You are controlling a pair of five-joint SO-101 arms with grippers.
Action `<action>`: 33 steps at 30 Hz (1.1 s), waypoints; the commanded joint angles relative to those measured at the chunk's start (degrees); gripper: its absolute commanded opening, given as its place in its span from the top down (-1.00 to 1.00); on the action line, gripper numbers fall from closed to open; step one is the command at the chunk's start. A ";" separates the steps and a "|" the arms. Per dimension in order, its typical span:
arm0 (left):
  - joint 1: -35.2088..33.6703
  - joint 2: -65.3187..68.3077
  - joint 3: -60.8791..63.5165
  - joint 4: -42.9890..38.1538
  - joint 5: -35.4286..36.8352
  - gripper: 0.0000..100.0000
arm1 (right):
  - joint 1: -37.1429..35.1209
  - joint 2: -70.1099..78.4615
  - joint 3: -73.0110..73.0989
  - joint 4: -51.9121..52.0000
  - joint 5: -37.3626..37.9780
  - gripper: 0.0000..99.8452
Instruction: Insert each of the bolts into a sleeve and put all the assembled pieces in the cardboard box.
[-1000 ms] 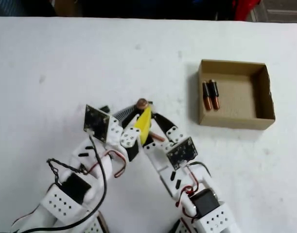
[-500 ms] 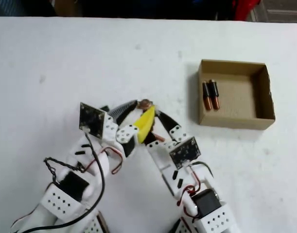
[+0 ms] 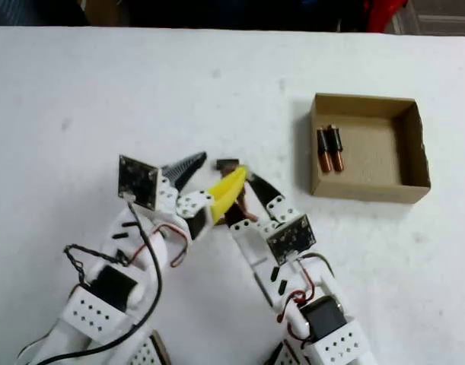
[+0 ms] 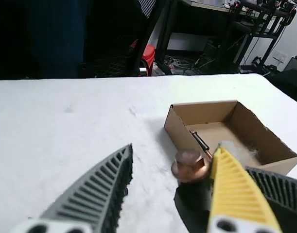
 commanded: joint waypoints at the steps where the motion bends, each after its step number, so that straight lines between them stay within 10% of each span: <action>1: -4.35 -0.66 -6.51 0.00 0.35 0.46 | 0.66 -0.84 -0.88 -1.80 0.35 0.97; 14: -7.34 -5.49 -24.97 26.64 -5.71 0.47 | 3.47 -0.84 0.00 -1.89 0.18 0.97; 19: -7.52 -16.13 -29.45 35.78 -5.89 0.86 | 3.38 -0.84 0.09 -1.80 0.44 0.97; 33: -23.43 -27.47 -30.07 51.16 -12.22 0.96 | 3.47 -0.84 1.93 -1.80 0.62 0.97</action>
